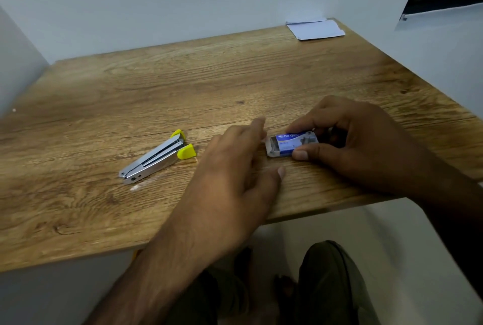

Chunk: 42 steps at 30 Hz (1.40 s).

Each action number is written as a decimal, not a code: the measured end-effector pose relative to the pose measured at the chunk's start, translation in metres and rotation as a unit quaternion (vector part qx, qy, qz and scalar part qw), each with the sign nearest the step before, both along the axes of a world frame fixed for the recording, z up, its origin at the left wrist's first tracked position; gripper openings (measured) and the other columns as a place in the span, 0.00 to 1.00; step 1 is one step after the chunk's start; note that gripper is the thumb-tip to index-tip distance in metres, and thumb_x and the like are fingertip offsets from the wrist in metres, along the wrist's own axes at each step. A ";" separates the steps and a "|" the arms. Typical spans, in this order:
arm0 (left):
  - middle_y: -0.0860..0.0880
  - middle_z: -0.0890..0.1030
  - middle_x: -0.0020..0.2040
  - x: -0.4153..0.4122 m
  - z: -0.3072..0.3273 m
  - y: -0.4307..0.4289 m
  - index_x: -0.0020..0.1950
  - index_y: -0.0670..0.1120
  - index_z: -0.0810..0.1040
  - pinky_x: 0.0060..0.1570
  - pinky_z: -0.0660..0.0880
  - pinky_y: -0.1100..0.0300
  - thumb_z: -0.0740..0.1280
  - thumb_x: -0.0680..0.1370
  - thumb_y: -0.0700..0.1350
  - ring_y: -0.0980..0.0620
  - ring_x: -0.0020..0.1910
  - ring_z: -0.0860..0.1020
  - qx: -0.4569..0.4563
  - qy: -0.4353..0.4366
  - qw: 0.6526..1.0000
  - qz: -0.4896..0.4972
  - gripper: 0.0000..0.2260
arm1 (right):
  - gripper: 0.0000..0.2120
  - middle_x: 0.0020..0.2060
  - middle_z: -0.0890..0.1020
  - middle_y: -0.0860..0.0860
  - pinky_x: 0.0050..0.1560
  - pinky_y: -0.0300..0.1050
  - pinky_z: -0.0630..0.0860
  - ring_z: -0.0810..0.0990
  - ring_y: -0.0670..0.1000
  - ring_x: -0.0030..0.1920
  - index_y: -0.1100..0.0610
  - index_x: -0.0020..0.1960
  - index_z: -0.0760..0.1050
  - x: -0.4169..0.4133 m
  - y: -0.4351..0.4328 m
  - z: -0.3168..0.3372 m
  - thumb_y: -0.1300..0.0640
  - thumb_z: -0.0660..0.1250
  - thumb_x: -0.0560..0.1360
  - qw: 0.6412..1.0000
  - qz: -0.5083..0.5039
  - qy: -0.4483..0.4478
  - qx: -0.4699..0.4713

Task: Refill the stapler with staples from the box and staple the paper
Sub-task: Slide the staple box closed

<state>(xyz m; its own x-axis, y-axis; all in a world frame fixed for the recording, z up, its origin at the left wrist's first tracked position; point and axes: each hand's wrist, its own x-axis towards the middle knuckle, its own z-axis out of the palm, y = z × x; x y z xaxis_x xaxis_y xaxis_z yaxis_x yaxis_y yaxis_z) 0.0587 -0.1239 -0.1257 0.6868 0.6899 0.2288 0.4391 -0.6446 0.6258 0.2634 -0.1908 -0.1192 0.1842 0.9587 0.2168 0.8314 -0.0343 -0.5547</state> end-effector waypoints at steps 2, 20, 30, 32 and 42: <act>0.61 0.78 0.58 -0.001 -0.002 0.005 0.71 0.58 0.71 0.54 0.77 0.58 0.70 0.76 0.51 0.59 0.53 0.78 -0.027 -0.047 0.998 0.024 0.23 | 0.20 0.45 0.78 0.37 0.42 0.35 0.71 0.77 0.39 0.45 0.41 0.58 0.82 0.000 0.000 -0.001 0.42 0.70 0.66 1.000 0.001 0.004 -0.004; 0.55 0.86 0.43 0.020 0.001 0.028 0.48 0.52 0.86 0.48 0.81 0.57 0.77 0.71 0.43 0.59 0.43 0.83 -0.042 -0.072 0.996 0.025 0.07 | 0.20 0.46 0.77 0.36 0.39 0.30 0.67 0.76 0.36 0.46 0.40 0.58 0.82 0.004 0.000 -0.002 0.41 0.70 0.66 1.000 0.012 0.001 -0.004; 0.48 0.87 0.38 0.025 -0.001 0.035 0.45 0.48 0.85 0.45 0.84 0.57 0.78 0.68 0.34 0.51 0.39 0.87 -0.200 -0.141 0.970 0.008 0.12 | 0.16 0.48 0.80 0.38 0.42 0.32 0.70 0.78 0.39 0.45 0.41 0.55 0.83 0.002 -0.003 -0.003 0.46 0.75 0.68 1.000 0.000 0.011 0.012; 0.50 0.87 0.39 0.022 -0.005 0.037 0.46 0.51 0.84 0.45 0.84 0.58 0.78 0.68 0.33 0.53 0.40 0.86 -0.205 -0.146 0.968 -0.012 0.14 | 0.14 0.46 0.80 0.38 0.42 0.31 0.70 0.79 0.39 0.45 0.41 0.54 0.84 0.002 -0.004 -0.003 0.47 0.77 0.68 1.000 0.005 0.009 0.028; 0.55 0.84 0.42 0.023 0.004 0.047 0.48 0.59 0.82 0.42 0.84 0.56 0.79 0.62 0.51 0.58 0.37 0.84 -0.136 -0.050 0.986 -0.077 0.16 | 0.24 0.52 0.76 0.31 0.42 0.30 0.72 0.76 0.33 0.52 0.33 0.62 0.76 0.012 -0.005 0.004 0.33 0.71 0.66 0.998 0.060 -0.017 -0.032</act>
<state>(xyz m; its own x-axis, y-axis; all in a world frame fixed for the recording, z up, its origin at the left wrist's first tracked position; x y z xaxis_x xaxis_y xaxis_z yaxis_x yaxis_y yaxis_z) 0.0821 -0.0766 -0.1221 0.7722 0.6236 0.1218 0.2759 -0.5017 0.8199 0.2753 -0.1954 -0.1157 0.0607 0.9855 0.1585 0.8498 0.0323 -0.5262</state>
